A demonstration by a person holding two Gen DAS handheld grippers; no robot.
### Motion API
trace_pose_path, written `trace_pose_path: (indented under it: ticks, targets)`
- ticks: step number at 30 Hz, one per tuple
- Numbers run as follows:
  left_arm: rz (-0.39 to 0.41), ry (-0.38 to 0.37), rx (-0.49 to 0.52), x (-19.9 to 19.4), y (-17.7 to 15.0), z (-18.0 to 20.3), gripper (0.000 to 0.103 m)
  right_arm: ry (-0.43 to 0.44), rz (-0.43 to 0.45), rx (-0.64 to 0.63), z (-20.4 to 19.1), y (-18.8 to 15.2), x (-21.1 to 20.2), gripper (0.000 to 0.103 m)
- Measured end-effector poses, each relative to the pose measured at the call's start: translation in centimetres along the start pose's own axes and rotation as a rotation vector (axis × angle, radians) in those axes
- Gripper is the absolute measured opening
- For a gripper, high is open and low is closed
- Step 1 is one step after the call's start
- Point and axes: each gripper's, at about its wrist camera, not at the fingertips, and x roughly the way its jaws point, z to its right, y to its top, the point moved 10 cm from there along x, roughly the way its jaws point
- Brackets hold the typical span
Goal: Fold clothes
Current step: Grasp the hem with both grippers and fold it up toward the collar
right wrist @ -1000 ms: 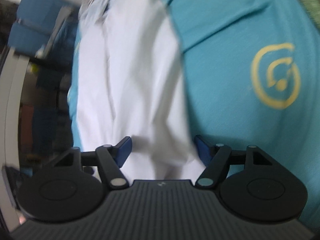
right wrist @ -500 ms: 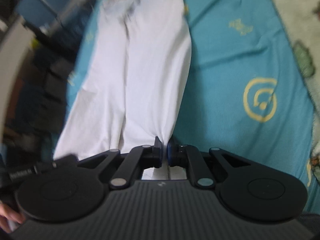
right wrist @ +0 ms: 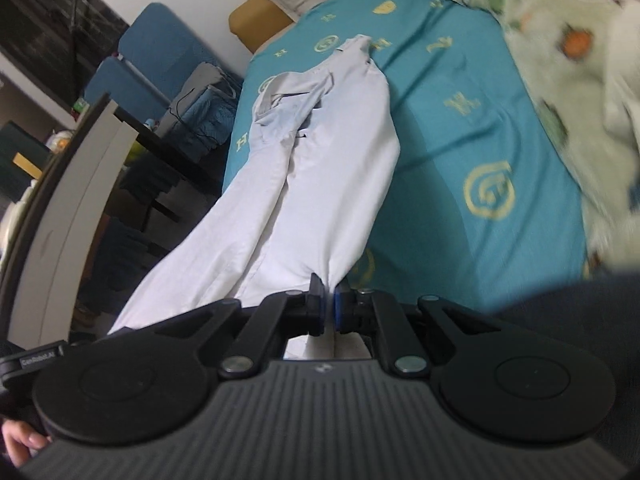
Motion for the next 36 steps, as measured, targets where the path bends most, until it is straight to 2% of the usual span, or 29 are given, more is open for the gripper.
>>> trace_pose_path:
  ticks: [3, 6, 9, 15, 23, 29, 33, 36]
  targets:
    - [-0.012, 0.012, -0.004, 0.2, -0.4, -0.4, 0.003, 0.020, 0.010, 0.041, 0.9, -0.5, -0.3, 0.008]
    - [-0.001, 0.036, 0.016, 1.5, 1.7, 0.2, 0.003, 0.036, 0.031, 0.071, 0.9, 1.0, 0.1, 0.008]
    - [0.030, 0.055, 0.038, 3.3, 5.2, 1.0, 0.003, 0.039, 0.058, 0.068, 0.3, 4.3, 1.1, 0.008]
    - [0.098, 0.105, 0.122, 7.9, 13.3, 3.1, 0.003, 0.032, 0.130, 0.051, -1.0, 13.0, 5.0, 0.008]
    - [0.173, 0.230, 0.260, 16.5, 21.6, 3.4, 0.003, -0.047, 0.158, -0.079, -1.8, 20.9, 14.0, 0.009]
    - [0.192, 0.323, 0.366, 24.2, 26.0, 1.8, 0.004, -0.133, 0.177, -0.272, -0.4, 23.1, 21.7, 0.009]
    - [0.139, 0.360, 0.364, 28.8, 25.9, -1.5, 0.004, -0.159, 0.168, -0.333, 1.3, 22.9, 25.3, 0.009]
    - [0.121, 0.375, 0.358, 30.3, 25.3, -3.1, 0.007, -0.177, 0.157, -0.372, 2.1, 22.1, 26.8, 0.010]
